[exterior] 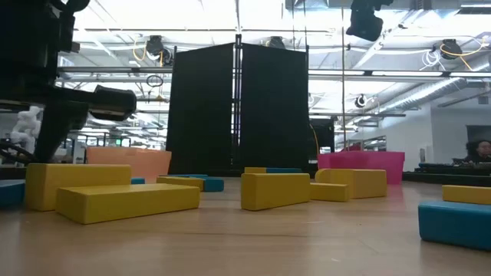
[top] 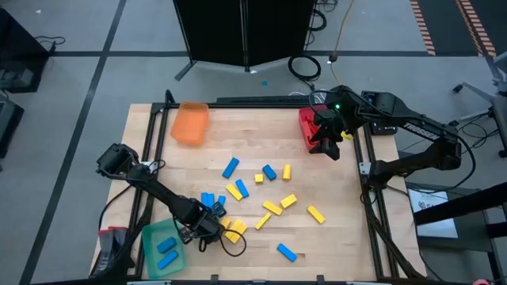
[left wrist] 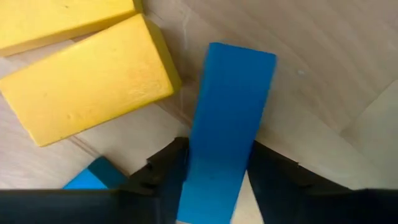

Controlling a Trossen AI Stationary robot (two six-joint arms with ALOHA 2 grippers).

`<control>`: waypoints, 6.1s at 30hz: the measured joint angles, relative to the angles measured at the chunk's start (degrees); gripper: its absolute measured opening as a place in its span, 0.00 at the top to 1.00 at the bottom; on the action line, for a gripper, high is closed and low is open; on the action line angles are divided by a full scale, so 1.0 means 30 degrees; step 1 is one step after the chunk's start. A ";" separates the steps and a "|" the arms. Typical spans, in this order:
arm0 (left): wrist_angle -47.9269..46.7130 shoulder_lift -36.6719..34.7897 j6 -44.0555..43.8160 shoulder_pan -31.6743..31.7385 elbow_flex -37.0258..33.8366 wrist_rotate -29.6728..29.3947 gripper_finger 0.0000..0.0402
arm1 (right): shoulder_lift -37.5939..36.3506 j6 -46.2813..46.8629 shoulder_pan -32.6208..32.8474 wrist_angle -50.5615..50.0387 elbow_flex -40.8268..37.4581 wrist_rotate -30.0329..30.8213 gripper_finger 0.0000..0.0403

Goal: Sort blocks
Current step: Put the blue block into the green transparent bin

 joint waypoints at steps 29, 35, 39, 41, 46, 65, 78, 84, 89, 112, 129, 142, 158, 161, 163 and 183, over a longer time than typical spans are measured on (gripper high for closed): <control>-0.7411 -0.5732 -1.9951 -0.0154 0.4199 -0.3952 0.68 | 0.0007 -0.0138 0.0000 0.0084 0.0000 0.0007 0.42; -0.9129 -0.6613 -2.6569 -0.1911 0.5159 -0.1784 0.68 | 0.0007 -0.1019 0.0000 0.0161 0.0000 0.0008 0.42; -0.9392 -0.6615 -3.0008 -0.3609 0.5180 -0.0173 0.68 | 0.0002 -0.1307 0.0000 0.0408 0.0000 0.0015 0.42; -0.9546 -0.6615 -3.1437 -0.4555 0.5180 0.0226 0.68 | 0.0007 -0.1362 0.0000 0.0571 0.0000 0.0015 0.42; -1.1337 -0.6594 -3.4634 -0.6961 0.5180 0.0539 0.68 | 0.0007 -0.1418 0.0000 0.0627 0.0000 0.0015 0.42; -0.9573 -0.6594 -3.8570 -1.0736 0.1705 -0.0986 0.68 | 0.0007 -0.0282 0.0000 0.1639 0.0000 0.0022 0.42; -0.5495 -0.6580 -3.9437 -1.0730 -0.2330 0.0078 0.68 | 0.0007 -0.0174 -0.0006 0.1649 0.0000 0.0015 0.42; -0.5062 -0.6586 -3.9024 -1.0716 -0.2739 -0.0006 0.68 | 0.0007 -0.0303 -0.0004 0.1647 0.0000 0.0015 0.42; -0.3750 -0.6586 -3.7827 -1.0657 -0.2739 0.0005 0.67 | 0.0007 -0.0420 0.0000 0.1729 0.0000 0.0015 0.42; -0.4388 -0.8420 -4.1736 -0.9412 -0.0203 -0.5942 0.48 | 0.0007 -0.0507 -0.0003 0.1727 0.0000 0.0015 0.42; -0.4972 -1.1219 -3.5900 0.1374 0.1122 -1.3866 0.48 | 0.0007 -0.0864 0.0000 0.1712 0.0000 0.0058 0.42; -0.0904 -1.0216 -2.5288 1.1206 0.1122 -0.6648 0.48 | 0.0007 0.0068 -0.0003 0.1705 0.0000 0.0058 0.42; -0.1224 -0.5166 -1.9127 1.5595 0.1107 -0.2135 0.48 | 0.0007 0.0655 -0.0003 0.1705 0.0000 0.0058 0.42; -0.1178 -0.4400 -1.8016 1.5600 0.1107 -0.2130 0.48 | 0.0007 0.0658 0.0000 0.1705 0.0000 0.0058 0.42; -0.1078 -0.4031 -1.7524 1.5599 0.1107 -0.2130 0.48 | 0.0006 0.0658 -0.0007 0.1705 0.0000 0.0058 0.42; 0.0797 -0.3636 -1.9443 1.5571 0.1100 -0.2156 0.48 | 0.0007 0.0644 -0.0003 0.1698 0.0000 0.0022 0.42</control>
